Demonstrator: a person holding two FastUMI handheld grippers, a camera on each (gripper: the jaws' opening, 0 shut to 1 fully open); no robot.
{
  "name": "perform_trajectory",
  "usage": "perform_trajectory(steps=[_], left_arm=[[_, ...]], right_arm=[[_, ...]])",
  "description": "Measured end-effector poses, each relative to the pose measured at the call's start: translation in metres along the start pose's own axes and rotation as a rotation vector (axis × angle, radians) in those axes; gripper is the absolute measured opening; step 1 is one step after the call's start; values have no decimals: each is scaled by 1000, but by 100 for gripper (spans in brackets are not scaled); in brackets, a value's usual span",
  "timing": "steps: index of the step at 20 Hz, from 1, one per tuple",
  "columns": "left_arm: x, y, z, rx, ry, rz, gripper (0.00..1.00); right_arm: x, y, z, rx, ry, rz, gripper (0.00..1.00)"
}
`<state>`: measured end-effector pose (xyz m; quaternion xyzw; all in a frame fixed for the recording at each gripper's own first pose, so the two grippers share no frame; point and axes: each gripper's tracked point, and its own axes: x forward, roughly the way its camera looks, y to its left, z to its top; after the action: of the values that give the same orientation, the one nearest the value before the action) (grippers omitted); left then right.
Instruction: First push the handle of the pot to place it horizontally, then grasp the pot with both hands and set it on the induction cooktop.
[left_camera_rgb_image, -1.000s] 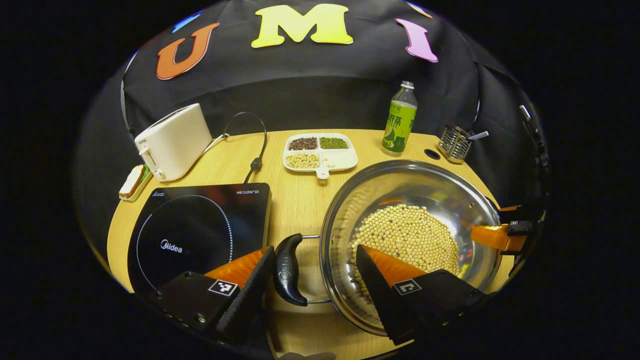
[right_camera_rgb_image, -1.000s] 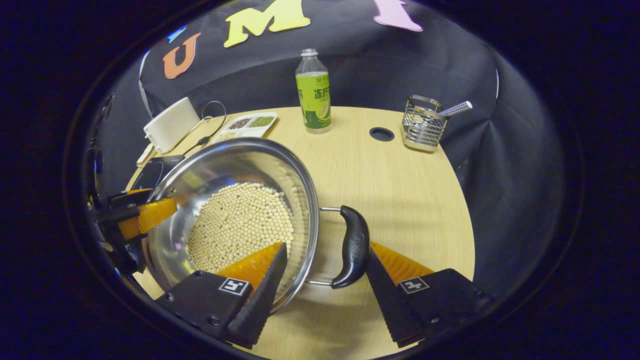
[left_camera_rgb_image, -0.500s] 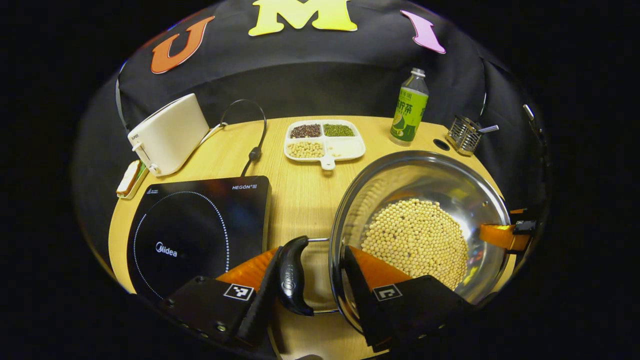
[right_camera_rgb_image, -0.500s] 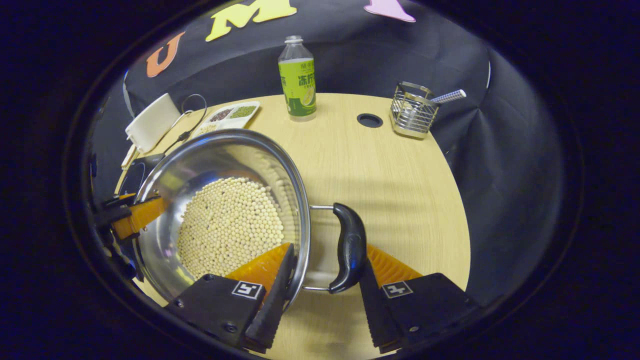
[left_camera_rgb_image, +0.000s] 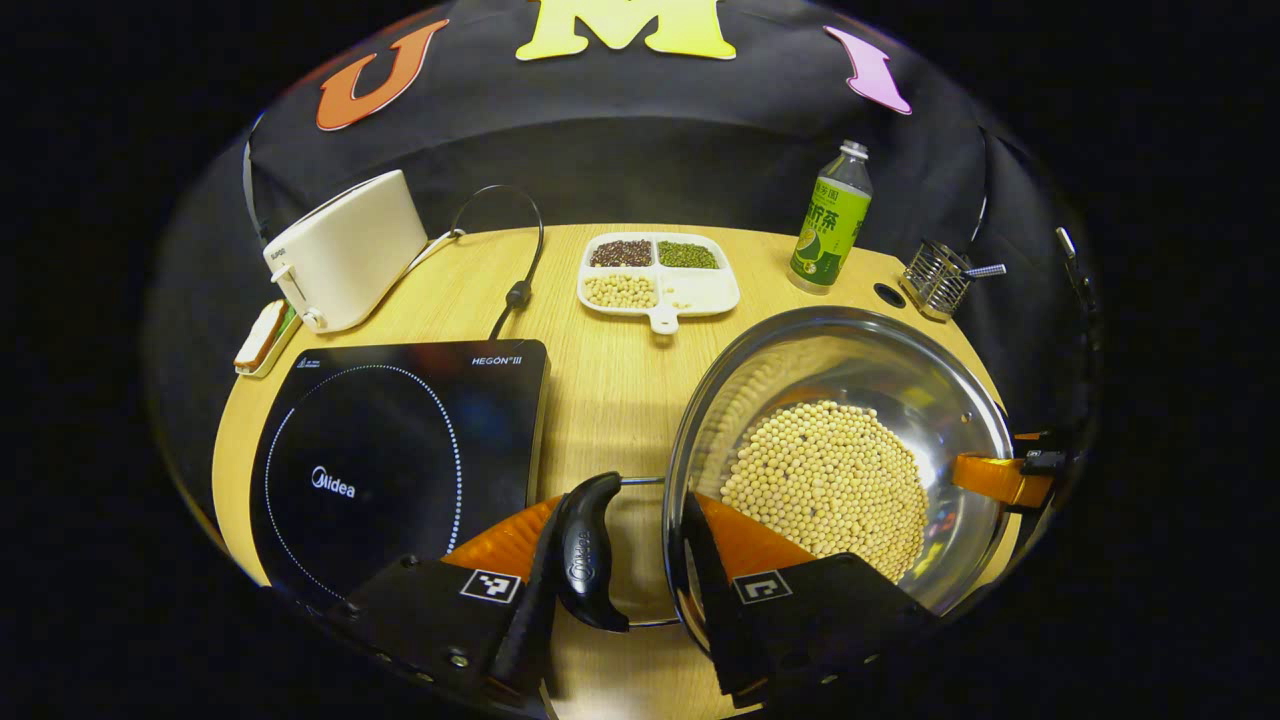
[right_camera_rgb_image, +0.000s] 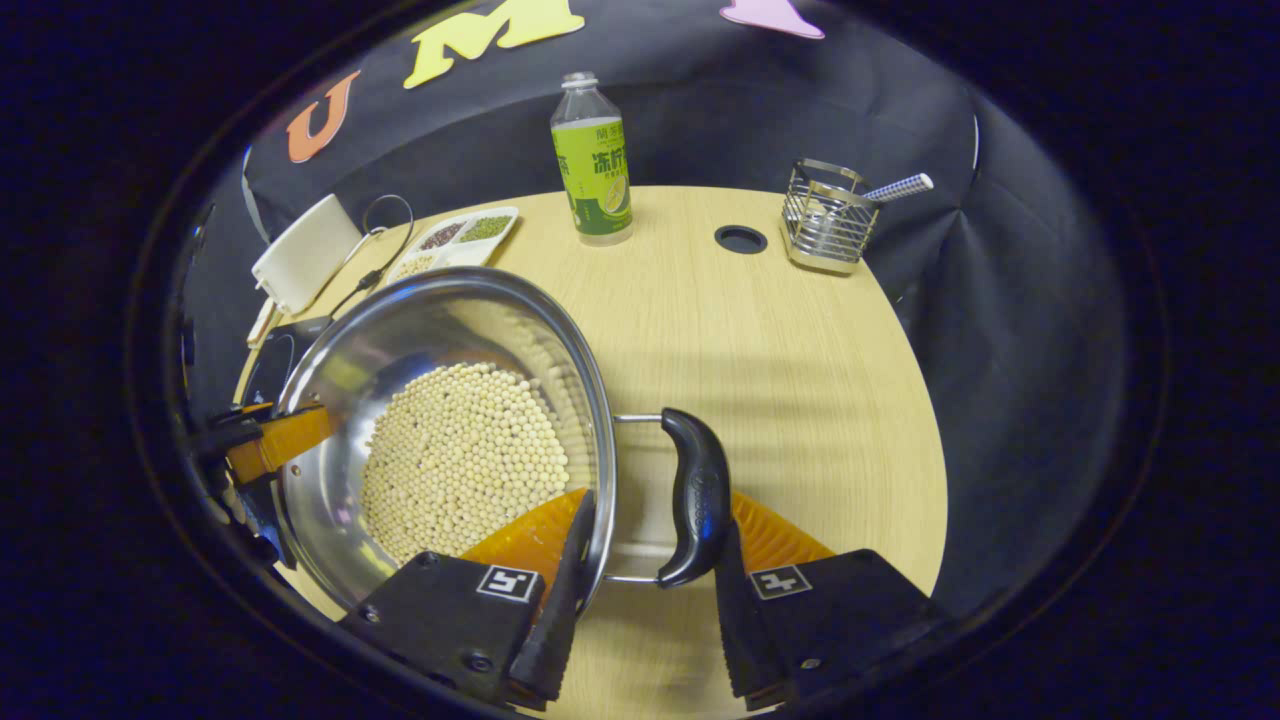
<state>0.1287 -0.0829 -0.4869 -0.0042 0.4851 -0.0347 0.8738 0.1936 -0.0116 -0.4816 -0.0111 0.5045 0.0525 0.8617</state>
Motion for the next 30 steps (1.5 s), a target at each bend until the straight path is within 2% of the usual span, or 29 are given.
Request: perform_trajectory(steps=[5, 11, 20, 30], left_arm=[[-15, 6, 12, 32, -36, -12, 62], [-44, 33, 30, 46, -68, -36, 62], [-80, 101, 51, 29, -118, -7, 62], [-106, 202, 49, 11, -124, 50, 62]], right_arm=[[-20, 8, 2, 22, -27, -7, 60], [-53, 43, 13, 26, -76, -22, 60], [-76, 117, 33, 2, -124, 8, 60], [-75, 216, 35, -45, -117, 58, 60]])
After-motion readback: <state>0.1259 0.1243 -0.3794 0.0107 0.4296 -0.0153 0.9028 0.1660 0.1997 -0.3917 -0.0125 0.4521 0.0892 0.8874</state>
